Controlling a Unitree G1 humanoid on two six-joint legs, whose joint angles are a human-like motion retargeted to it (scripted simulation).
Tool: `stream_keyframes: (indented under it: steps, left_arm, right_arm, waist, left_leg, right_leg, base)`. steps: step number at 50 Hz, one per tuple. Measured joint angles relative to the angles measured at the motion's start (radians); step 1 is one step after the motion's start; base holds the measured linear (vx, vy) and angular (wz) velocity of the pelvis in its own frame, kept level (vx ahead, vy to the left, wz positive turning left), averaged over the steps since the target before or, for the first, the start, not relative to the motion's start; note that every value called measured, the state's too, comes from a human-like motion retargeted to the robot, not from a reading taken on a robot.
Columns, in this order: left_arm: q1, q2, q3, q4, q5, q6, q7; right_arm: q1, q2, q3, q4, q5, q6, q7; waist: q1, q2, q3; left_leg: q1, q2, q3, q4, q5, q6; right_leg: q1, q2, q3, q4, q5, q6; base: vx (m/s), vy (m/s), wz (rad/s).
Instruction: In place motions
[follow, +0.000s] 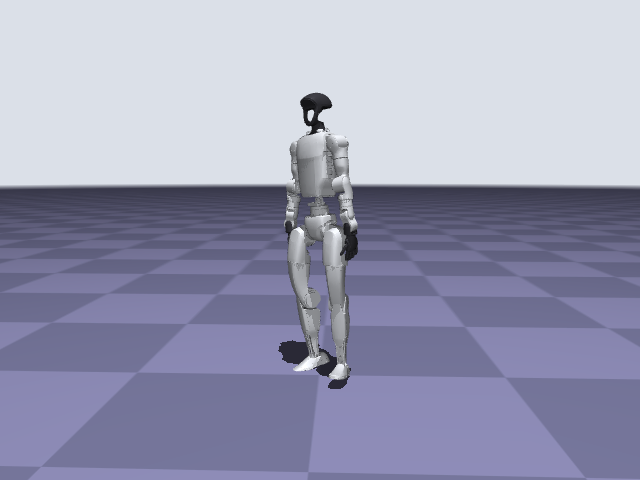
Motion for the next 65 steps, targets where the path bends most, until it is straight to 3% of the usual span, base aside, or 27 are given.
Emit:
stream_keyframes:
  steps: [65]
  left_arm:
    - [-0.001,-0.005,0.001,-0.001,-0.004,0.000,0.000]
  right_arm:
    - [0.002,0.004,-0.005,0.000,0.003,0.000,0.000]
  waist:
    - [0.008,0.000,0.001]
  left_leg:
    - [-0.002,0.000,-0.006,-0.001,-0.001,0.000]
  right_leg:
    - [0.000,0.002,-0.002,-0.001,-0.002,0.000]
  base:
    - [0.00,0.00,0.00]
